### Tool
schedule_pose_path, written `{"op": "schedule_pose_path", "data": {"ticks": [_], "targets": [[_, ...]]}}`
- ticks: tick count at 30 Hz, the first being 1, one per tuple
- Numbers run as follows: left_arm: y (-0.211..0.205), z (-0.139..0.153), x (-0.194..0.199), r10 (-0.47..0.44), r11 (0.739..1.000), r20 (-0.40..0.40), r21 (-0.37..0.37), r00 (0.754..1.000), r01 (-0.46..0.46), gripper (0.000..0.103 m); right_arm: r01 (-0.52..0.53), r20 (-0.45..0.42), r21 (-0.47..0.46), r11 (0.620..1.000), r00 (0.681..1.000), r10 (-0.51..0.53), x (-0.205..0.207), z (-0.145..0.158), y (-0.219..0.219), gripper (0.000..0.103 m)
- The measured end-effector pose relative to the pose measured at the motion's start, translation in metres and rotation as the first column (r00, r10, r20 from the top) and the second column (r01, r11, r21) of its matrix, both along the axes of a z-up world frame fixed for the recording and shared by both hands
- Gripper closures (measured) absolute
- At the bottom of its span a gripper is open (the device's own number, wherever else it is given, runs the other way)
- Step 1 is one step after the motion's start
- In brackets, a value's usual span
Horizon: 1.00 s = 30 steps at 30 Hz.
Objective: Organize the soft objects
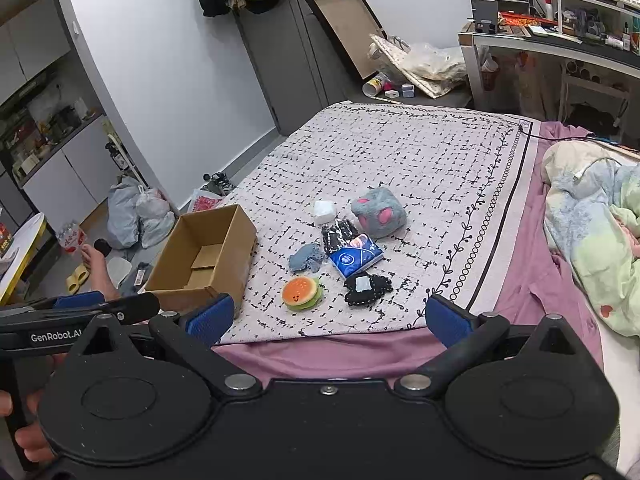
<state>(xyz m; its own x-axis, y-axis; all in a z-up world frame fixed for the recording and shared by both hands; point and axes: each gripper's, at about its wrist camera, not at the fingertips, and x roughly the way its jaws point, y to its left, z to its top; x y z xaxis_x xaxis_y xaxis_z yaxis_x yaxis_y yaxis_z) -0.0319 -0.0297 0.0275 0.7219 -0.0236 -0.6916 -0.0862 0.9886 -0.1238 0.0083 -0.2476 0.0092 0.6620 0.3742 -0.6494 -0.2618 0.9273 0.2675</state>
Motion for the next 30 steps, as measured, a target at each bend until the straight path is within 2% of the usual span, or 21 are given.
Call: {"op": "schedule_pose_path", "data": {"ticks": [17, 30], "targets": [[0.007, -0.003, 0.003, 0.007, 1.000, -0.008, -0.003, 1.000, -0.007, 0.002, -0.013, -0.009, -0.017, 1.000, 1.000, 0.012, 0.004, -0.001, 0.008, 0.000], [0.013, -0.018, 0.008, 0.020, 1.000, -0.016, -0.004, 1.000, -0.020, 0.002, -0.046, -0.010, -0.007, 0.999, 0.999, 0.046, 0.009, -0.012, 0.017, 0.000]]}}
